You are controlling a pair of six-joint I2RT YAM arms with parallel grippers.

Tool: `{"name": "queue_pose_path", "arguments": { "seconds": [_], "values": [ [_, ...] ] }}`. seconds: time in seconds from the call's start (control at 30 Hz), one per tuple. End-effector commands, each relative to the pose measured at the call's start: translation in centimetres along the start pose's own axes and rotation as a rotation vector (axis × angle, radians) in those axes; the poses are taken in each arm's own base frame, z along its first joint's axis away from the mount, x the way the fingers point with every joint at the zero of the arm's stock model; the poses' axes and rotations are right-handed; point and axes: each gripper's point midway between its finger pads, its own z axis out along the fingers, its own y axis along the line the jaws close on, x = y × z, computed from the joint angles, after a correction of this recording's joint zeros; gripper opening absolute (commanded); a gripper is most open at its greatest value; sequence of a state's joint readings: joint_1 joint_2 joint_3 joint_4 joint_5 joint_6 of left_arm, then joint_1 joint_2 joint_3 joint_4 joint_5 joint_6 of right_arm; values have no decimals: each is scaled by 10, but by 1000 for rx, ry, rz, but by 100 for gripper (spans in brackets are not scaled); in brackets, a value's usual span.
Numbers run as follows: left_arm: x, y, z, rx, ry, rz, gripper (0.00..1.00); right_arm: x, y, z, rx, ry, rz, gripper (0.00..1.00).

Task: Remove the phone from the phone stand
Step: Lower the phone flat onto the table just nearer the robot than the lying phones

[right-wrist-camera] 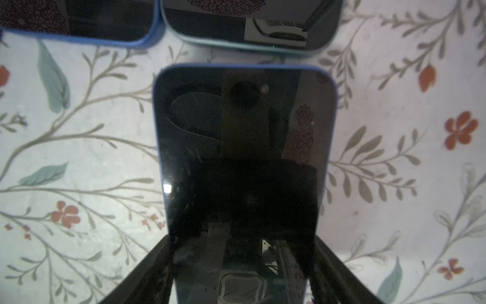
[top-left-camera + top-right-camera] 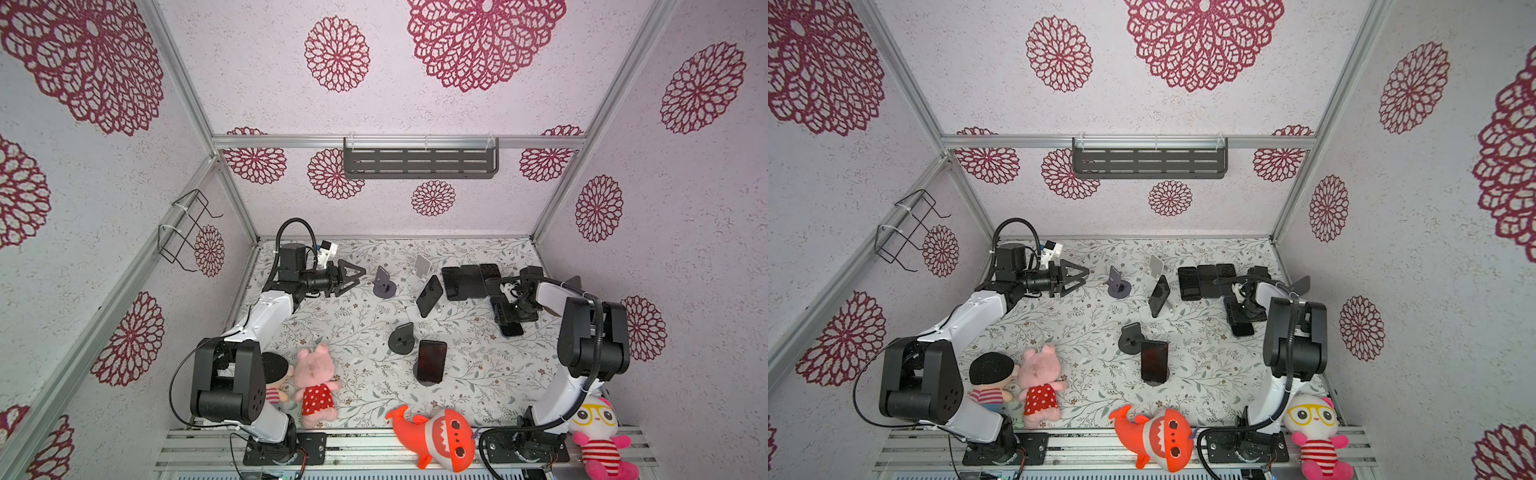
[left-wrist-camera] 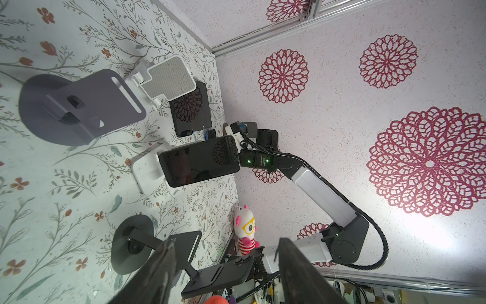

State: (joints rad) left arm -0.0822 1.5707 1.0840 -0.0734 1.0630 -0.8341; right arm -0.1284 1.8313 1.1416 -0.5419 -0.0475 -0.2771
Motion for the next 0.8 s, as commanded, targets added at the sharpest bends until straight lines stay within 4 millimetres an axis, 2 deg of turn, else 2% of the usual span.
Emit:
{"name": "queue_pose_path", "arguments": {
  "seconds": [0.0,0.47,0.77],
  "values": [
    [-9,-13,-5,12,-21,47,65,24,1,-5,7,86,10,75],
    [-9,-12,-5,10,-22,45,66,1,0,-3,-17,57,6,77],
    [-9,-12,-5,10,-21,45,65,-4,2,3,-36,63,6,79]
  ]
}}
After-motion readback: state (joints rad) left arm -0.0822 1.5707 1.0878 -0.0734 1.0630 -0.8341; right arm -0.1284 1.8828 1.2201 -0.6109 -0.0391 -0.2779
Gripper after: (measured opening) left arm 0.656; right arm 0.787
